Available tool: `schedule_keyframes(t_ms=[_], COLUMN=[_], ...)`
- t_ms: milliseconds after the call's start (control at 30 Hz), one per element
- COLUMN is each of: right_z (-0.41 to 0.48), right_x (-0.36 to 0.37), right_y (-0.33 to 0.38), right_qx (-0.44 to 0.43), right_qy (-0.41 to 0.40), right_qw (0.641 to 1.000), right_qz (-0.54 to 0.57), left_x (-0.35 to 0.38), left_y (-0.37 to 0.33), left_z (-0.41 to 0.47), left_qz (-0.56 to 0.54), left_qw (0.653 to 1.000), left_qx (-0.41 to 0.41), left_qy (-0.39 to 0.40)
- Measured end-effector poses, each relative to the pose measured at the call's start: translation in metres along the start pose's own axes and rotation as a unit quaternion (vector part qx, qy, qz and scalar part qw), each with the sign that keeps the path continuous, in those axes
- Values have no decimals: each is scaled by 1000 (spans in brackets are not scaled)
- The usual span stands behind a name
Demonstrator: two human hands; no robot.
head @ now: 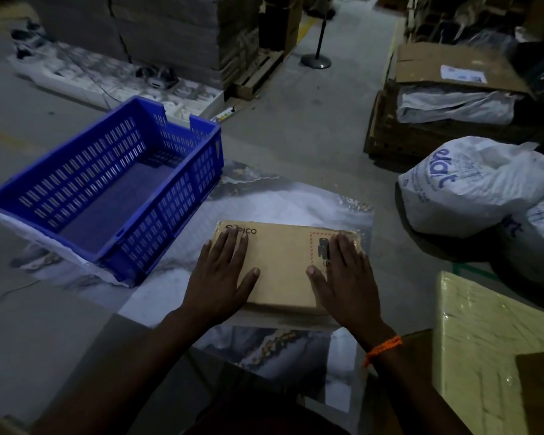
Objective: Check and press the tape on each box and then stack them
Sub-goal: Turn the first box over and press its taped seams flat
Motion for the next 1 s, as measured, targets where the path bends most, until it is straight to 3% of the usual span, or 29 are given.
schedule_keyframes(t_ms=[100,167,233,300,433,633,767,833,1000], right_z=[8,18,24,30,41,36,10,-14,-69], right_x=[-4,-3,-1,-7,-12,-40,-31,-20,6], right_y=[-27,-58,-71,-63,-50,-40,-51,-57,-68], right_qx=[107,229,296,289,279,239,253,282,338], right_qy=[-18,10,41,69,66,-17,-70,-92,-119], right_qw=[980,923,854,837,850,825,777,762,739], right_qz=[167,309,425,460,442,512,572,576,571], left_x=[-8,-17,-23,-22,-30,-42,-29,-16,8], left_y=[6,11,27,42,45,54,54,54,53], left_z=[5,14,21,28,38,34,12,-3,-47], left_qz=[-113,-202,-301,-365,-422,-540,-620,-609,-560], left_qw=[992,974,928,883,857,781,705,708,761], left_qx=[-52,-103,-217,-295,-296,-293,-319,-338,-322], left_qy=[24,4,-23,-19,-27,-112,-131,-117,-62])
Point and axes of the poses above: each hand's wrist, its own z-axis towards the middle knuckle, its own x-axis out of the palm, y = z × x, the point moved 7 cm from there along z, towards the middle knuckle, and after that the axes turned 1 degree about -z, right-handed, at the moved point
